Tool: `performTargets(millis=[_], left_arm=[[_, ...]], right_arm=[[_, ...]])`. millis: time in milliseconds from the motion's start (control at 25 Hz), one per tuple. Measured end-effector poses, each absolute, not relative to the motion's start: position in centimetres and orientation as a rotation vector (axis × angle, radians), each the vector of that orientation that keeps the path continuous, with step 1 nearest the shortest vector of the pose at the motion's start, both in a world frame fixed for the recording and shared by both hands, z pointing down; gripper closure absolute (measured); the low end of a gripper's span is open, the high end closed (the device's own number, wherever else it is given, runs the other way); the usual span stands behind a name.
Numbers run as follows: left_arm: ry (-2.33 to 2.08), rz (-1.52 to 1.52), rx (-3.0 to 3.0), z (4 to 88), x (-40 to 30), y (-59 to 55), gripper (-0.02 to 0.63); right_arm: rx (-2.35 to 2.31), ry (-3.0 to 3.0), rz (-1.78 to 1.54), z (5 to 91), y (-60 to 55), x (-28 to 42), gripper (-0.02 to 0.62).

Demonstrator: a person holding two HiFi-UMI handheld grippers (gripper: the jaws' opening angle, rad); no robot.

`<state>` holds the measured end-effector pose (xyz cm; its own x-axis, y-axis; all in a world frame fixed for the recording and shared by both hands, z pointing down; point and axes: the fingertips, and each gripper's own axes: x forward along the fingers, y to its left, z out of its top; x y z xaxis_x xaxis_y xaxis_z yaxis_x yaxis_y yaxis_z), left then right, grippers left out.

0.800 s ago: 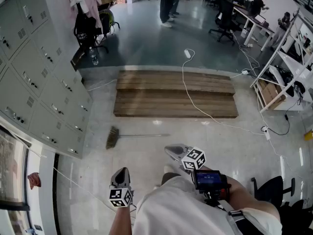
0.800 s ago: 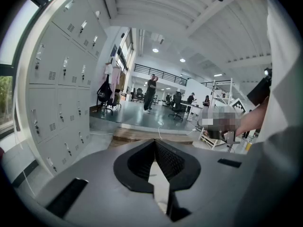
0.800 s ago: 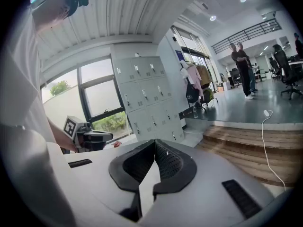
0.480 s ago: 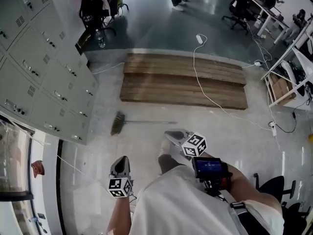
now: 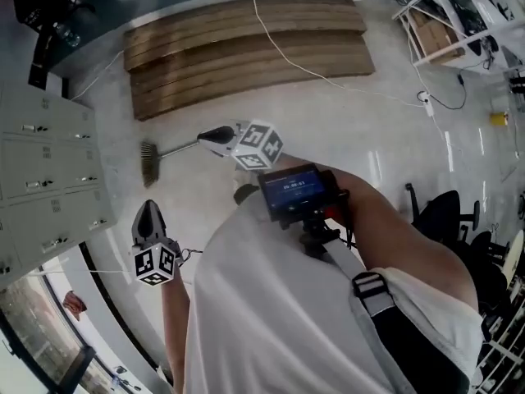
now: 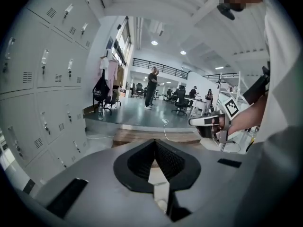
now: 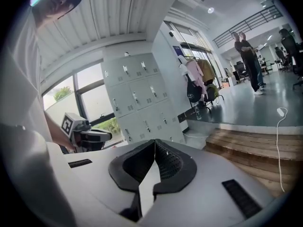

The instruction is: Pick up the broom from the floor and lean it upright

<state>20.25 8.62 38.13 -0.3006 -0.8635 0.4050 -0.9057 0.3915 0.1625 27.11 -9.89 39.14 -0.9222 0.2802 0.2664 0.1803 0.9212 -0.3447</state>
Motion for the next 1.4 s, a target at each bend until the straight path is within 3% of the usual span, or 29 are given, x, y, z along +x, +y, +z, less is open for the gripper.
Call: performTargets(millis=[440,760,1000,1400], left_arm=[[-2.045,0.232,1.676,39.0,16.4,-1.2,0.598],[-1.803,0.356,1.870,41.2,14.8,-7.4,0.598],[-1.621,0.382,2.036,43.6,8.9,-7.2,0.598],[-1.347,0.585,2.061,49.3,11.7,-8.9,0.598]], right_arm=[[-0.174,-2.792,0.559,39.7,-18.3,24.2,0.578],[0.136,-2.776,0.623,40.9,-23.1,26.6,0.578],[0.460,-2.742,0.661,42.0,-21.2,24.6,0.578],[0.660,-2.573,0.824,47.6,-21.0,31.1,0.578]])
